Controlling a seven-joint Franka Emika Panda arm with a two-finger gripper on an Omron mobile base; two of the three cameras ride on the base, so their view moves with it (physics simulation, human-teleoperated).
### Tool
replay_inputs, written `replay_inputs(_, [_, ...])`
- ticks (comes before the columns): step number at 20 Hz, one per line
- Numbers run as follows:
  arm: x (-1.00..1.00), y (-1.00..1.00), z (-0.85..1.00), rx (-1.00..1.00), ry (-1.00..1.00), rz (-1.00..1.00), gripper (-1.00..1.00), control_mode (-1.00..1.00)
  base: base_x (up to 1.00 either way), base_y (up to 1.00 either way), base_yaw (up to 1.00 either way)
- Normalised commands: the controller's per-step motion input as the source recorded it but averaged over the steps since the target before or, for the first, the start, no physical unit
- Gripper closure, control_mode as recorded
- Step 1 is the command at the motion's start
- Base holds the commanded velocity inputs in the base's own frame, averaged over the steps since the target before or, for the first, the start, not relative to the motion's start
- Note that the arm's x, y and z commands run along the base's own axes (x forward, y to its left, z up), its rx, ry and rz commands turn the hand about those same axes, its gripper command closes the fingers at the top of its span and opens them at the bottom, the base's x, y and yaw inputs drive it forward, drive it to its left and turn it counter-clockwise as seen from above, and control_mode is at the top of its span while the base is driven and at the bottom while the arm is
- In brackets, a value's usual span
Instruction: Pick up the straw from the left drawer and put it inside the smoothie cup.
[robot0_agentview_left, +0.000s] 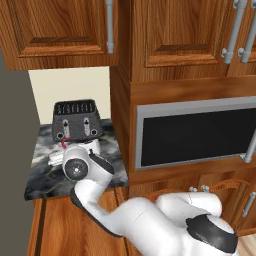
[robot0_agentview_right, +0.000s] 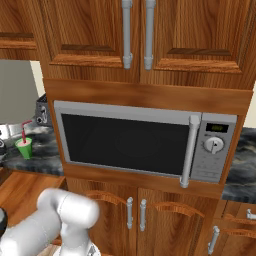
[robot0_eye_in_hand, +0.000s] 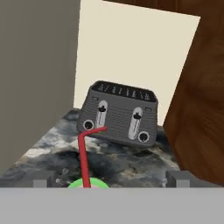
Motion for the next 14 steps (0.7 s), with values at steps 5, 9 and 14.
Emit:
replay_inputs(5, [-0.98, -0.54, 0.94, 0.14, 0.01, -0.13, -1.0, -1.0, 0.0, 0.0, 0.0])
replay_inputs(9, [-0.95, -0.96, 0.64, 0.26, 0.0, -0.03, -1.0, -1.0, 0.0, 0.0, 0.0])
replay_inputs(14, [-1.0, -1.0, 0.23, 0.36, 0.0, -0.08, -1.0, -1.0, 0.0, 0.0, 0.0])
